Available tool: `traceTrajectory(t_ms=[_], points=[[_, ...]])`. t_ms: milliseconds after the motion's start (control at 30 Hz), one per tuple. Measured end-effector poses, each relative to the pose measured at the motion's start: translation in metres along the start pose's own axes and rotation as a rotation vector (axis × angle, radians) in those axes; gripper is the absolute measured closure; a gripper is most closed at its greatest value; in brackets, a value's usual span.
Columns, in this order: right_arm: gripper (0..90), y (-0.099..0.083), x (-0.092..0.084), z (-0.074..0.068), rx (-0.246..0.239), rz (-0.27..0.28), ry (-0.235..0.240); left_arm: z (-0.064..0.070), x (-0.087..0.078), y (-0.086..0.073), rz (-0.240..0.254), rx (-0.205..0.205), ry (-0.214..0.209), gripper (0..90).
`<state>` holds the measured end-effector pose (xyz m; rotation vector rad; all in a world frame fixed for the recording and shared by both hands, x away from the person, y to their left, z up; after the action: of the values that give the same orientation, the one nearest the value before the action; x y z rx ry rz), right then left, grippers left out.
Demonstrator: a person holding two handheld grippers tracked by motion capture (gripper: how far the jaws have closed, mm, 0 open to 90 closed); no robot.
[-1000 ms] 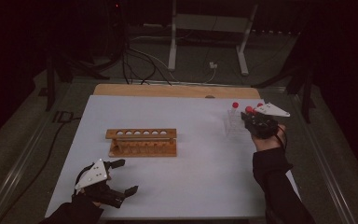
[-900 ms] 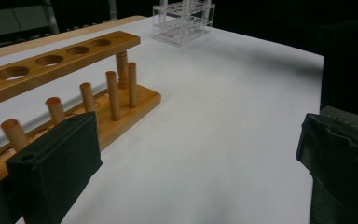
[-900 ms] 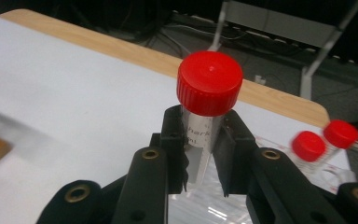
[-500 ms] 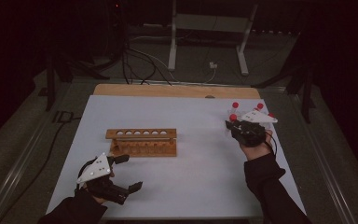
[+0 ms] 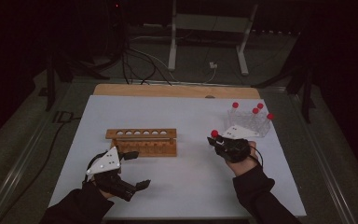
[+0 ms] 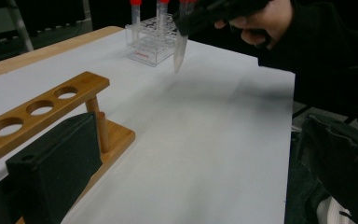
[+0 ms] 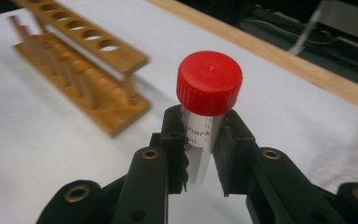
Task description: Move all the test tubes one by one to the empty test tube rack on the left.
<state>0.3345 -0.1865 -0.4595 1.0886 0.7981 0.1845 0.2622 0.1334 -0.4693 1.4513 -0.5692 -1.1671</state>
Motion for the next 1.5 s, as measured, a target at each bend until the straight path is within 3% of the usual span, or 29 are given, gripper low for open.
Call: traceTrajectory(t_ms=[67,233,433,700,1033,1500], points=[[74.9,0.0,0.001,-0.004,-0.003,-0.001,0.014,0.0,0.001,0.001,-0.003,0.005,-0.002,0.4],[74.9,0.001,0.008,-0.031,-0.043,-0.007,0.081,0.003,0.01,0.008,-0.018,0.003,-0.044,0.5],[74.9,0.004,0.012,-0.056,-0.083,-0.01,0.145,0.007,0.021,0.017,-0.014,0.015,-0.062,1.0],[74.9,0.005,0.015,-0.079,-0.099,-0.005,0.217,0.011,0.032,0.029,-0.011,0.032,-0.086,1.8],[75.0,0.008,0.014,-0.095,-0.121,0.006,0.262,0.015,0.044,0.042,0.01,0.053,-0.116,8.8],[74.9,0.011,0.011,-0.103,-0.125,0.015,0.291,0.018,0.069,0.046,0.018,0.079,-0.098,34.8]])
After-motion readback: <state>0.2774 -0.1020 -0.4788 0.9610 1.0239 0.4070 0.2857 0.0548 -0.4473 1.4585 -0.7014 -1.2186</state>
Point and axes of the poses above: each handheld gripper's, and its own axes: x roughly forward along the jaws, y roughly out of its top, z roughly to its right, the point moved 4 cm from there along x, roughly forward along the jaws, and after that the axes turned 6 degrees about -x, right-handed, at the moved point
